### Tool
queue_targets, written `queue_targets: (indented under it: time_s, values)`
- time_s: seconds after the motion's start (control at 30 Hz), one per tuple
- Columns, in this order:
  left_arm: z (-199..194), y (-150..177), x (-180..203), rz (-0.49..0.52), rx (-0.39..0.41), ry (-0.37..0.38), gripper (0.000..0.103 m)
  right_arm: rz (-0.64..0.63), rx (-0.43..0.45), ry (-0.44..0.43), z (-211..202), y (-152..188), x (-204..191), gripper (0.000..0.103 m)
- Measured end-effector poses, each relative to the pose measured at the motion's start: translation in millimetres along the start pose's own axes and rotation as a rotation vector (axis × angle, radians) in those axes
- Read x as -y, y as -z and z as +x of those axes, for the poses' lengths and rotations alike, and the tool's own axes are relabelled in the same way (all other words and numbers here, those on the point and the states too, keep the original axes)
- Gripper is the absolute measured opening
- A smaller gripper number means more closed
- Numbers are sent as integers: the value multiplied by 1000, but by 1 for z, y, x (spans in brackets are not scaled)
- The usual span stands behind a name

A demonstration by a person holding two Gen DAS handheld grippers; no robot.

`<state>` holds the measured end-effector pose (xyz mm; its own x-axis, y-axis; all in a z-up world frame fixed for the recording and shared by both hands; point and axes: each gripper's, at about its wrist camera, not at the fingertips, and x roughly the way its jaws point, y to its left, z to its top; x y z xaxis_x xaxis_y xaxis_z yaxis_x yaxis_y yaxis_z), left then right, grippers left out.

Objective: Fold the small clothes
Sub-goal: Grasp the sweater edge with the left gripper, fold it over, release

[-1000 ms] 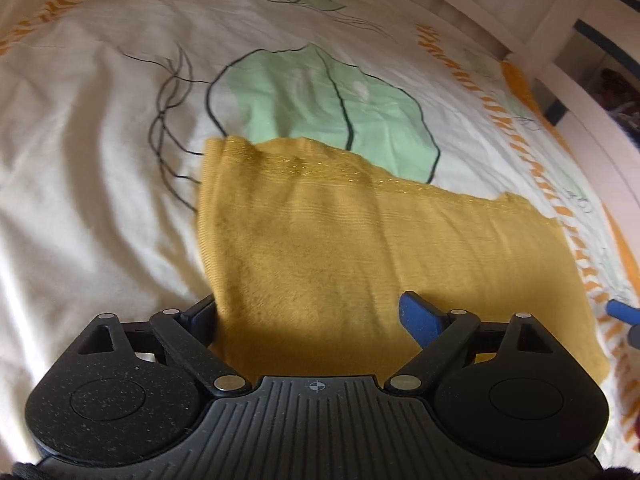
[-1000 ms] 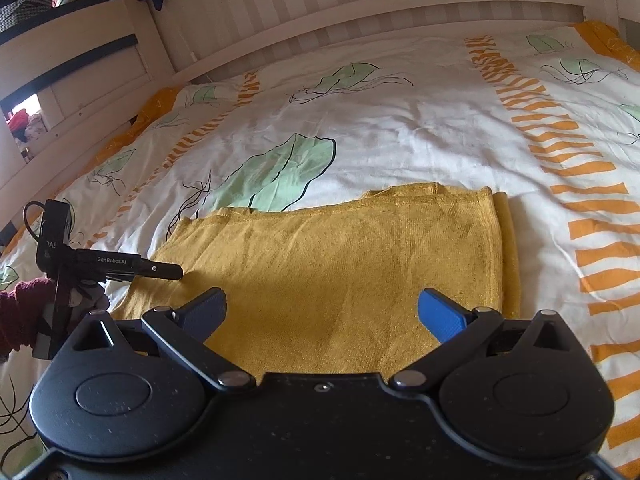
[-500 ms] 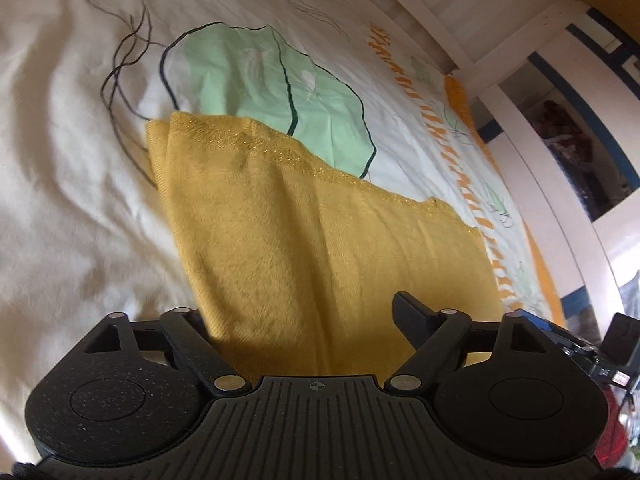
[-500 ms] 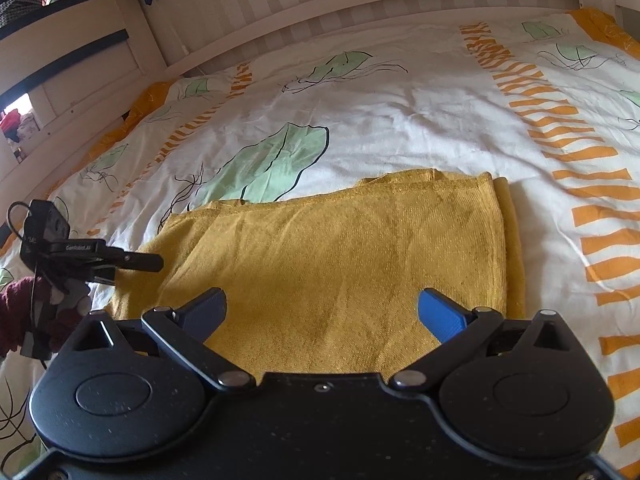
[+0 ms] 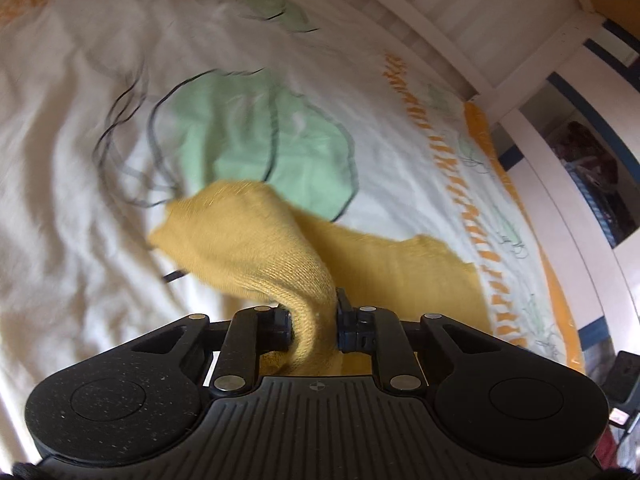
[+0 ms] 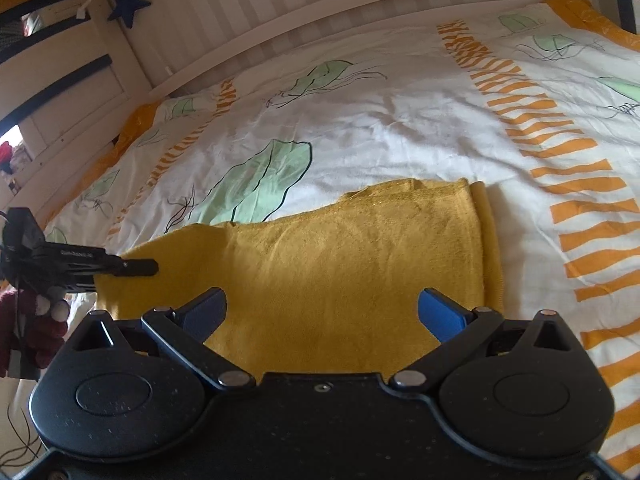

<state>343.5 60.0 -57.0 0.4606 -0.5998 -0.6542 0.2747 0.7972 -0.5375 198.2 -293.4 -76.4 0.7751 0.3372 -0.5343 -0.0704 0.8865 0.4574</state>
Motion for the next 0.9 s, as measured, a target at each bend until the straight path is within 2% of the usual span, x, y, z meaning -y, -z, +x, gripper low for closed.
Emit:
queue_targets:
  time_s: [0.23,0.4,0.57,0.73,0.8,0.9]
  values:
    - [11,-14,80,68,16,2,17,67,39,23,-14,-10,19,102]
    - [43,-8,123,90,-4,2,17,125,79,37,-27,-16,35,102]
    - [85,11,150,104,-49,-23,17,172,123,44,-39,-24,49,102]
    - [119,33,162,65,-85,-44,17,214,152,38,-47,-29,60,102]
    - [125,39,166,60,-93,-57,19,225,157,39,-48,-30,64,102]
    - [129,44,172,57,-114,-47,31,245,160,46,-49,-31,71,102]
